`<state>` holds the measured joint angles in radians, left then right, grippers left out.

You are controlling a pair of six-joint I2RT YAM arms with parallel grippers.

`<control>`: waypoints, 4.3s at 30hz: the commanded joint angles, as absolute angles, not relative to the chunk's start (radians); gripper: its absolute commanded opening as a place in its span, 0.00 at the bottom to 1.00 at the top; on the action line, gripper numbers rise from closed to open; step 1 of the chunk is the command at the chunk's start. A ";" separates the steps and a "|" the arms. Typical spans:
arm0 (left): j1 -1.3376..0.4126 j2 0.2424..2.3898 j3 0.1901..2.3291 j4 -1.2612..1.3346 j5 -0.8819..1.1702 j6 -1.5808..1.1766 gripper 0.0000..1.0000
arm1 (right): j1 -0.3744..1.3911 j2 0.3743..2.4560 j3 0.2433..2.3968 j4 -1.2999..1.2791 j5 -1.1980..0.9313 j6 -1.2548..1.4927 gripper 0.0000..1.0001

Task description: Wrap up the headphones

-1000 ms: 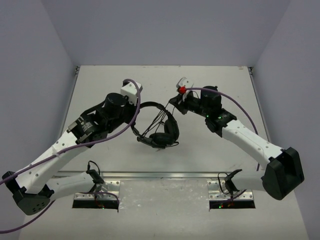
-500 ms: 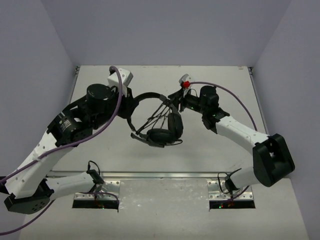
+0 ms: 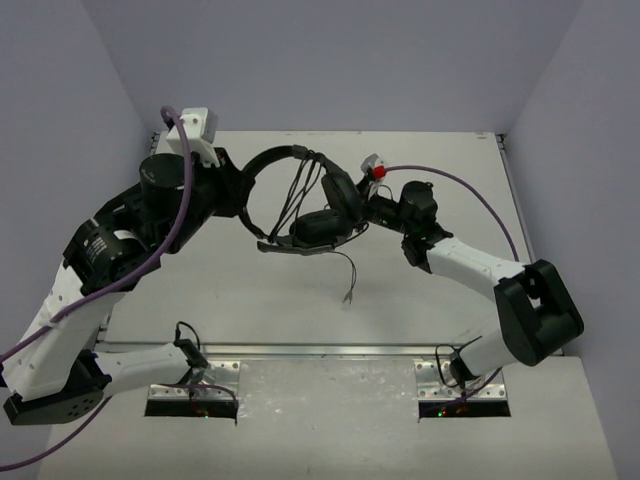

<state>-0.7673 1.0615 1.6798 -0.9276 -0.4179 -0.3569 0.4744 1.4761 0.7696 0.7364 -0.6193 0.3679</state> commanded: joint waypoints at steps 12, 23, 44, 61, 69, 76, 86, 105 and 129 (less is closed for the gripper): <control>-0.776 1.037 1.718 -0.812 -0.497 -0.489 0.00 | 0.428 1.344 0.643 0.820 -0.592 0.457 0.86; -0.776 1.011 1.706 -0.799 -0.532 -0.554 0.00 | 0.457 1.430 0.699 1.075 -0.755 0.629 0.99; -0.776 1.097 1.762 -0.758 -0.823 -0.680 0.00 | 0.632 1.611 0.683 1.172 -0.543 0.572 0.01; -0.387 1.635 2.212 -0.841 -0.937 -0.747 0.00 | 1.150 1.203 0.552 0.329 -0.086 0.081 0.01; -0.380 1.477 1.786 -0.625 -0.947 -0.830 0.00 | 1.212 1.192 0.808 0.048 -0.100 -0.041 0.01; -0.461 1.313 1.425 -0.450 -1.011 -0.891 0.00 | 1.210 1.276 1.132 -0.184 -0.118 -0.139 0.01; -0.614 1.197 1.080 -0.048 -1.115 -0.677 0.00 | 1.120 1.336 1.466 -0.411 -0.060 -0.308 0.01; -0.782 1.201 0.727 0.245 -0.285 -0.044 0.00 | 0.825 1.387 1.487 -0.317 0.403 -0.756 0.01; -0.804 0.910 1.029 -0.334 -0.382 -0.298 0.00 | 0.385 1.289 1.244 -0.061 -0.161 -0.244 0.02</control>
